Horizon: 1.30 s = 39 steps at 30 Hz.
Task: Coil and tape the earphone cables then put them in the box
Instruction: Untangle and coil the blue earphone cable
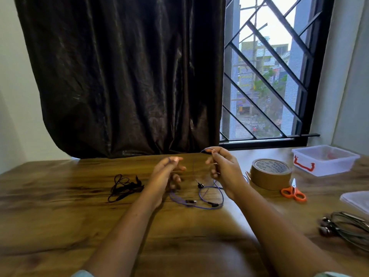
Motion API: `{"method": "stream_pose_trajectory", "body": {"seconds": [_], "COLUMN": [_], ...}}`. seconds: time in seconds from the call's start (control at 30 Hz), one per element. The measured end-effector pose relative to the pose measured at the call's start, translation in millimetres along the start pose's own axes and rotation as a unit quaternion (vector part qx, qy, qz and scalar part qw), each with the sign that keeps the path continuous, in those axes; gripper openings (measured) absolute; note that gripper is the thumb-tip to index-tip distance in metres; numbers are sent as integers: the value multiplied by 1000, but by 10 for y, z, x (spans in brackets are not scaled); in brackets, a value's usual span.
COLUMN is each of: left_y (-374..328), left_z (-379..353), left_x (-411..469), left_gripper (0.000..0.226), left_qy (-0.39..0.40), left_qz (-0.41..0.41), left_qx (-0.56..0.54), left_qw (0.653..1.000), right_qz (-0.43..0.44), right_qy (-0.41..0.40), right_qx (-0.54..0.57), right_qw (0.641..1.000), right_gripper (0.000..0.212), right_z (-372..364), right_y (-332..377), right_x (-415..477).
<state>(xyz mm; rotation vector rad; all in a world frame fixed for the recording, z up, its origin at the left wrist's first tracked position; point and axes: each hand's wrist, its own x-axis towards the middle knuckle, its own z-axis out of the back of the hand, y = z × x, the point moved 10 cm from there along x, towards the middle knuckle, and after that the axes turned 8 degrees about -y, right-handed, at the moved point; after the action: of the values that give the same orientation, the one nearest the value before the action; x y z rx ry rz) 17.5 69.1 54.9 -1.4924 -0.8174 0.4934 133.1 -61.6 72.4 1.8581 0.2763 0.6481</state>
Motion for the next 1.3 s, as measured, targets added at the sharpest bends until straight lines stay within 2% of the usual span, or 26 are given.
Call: {"method": "stream_pose_trajectory", "body": {"seconds": [0.13, 0.2, 0.27, 0.33, 0.43, 0.5, 0.6, 0.67, 0.73, 0.87, 1.0, 1.07, 1.13, 1.2, 1.3], "left_y": [11, 2, -51, -118, -178, -189, -174, -182, -164, -116, -106, -124, -131, -127, -118], "left_z": [-368, -454, -402, -270, -56, 75, 296, 453, 558, 575, 530, 524, 496, 445, 358], "left_x": [-224, -281, -233, -133, -23, -13, 19, 59, 84, 76, 72, 91, 119, 139, 128], "left_gripper": [23, 24, 21, 25, 27, 25, 20, 20, 21, 30, 38, 39, 41, 37, 34], "left_qy": [124, 139, 100, 52, -22, -75, -149, -185, -206, -214, -207, -197, -184, -169, -163], "left_qz": [17, 15, 3, -14, -42, -51, -42, -40, -30, -12, -6, -11, -10, -10, -26], "left_qx": [22, 10, -47, -123, -179, -196, -221, -234, -264, -291, -312, -277, -241, -204, -89], "left_qw": [992, 990, 994, 991, 983, 976, 963, 953, 942, 932, 927, 940, 953, 964, 982], "right_qz": [46, 78, 128, 135, 22, -63, -128, -123, -105, -110, -90, -98, -105, -142, -180], "right_qy": [70, 102, 72, 44, 140, 221, 301, 323, 338, 325, 324, 315, 259, 210, 186], "right_qx": [-11, -56, -139, -182, -89, -65, -104, -157, -185, -140, -146, -128, -93, -18, 56], "right_qw": [996, 990, 979, 973, 986, 971, 939, 925, 917, 929, 930, 935, 956, 967, 964], "right_gripper": [22, 22, 26, 38, 68, 71, 56, 31, 16, 12, 10, 18, 24, 23, 19], "right_z": [-339, -457, -434, -410, -630, -828, -974, -976, -985, -1044, -1120, -1118, -992, -818, -666], "right_y": [119, 93, 46, -17, -304, -486, -593, -576, -553, -597, -616, -557, -454, -398, -346], "right_x": [-110, -147, -116, -106, -219, -409, -626, -652, -677, -709, -761, -743, -594, -451, -390]}}
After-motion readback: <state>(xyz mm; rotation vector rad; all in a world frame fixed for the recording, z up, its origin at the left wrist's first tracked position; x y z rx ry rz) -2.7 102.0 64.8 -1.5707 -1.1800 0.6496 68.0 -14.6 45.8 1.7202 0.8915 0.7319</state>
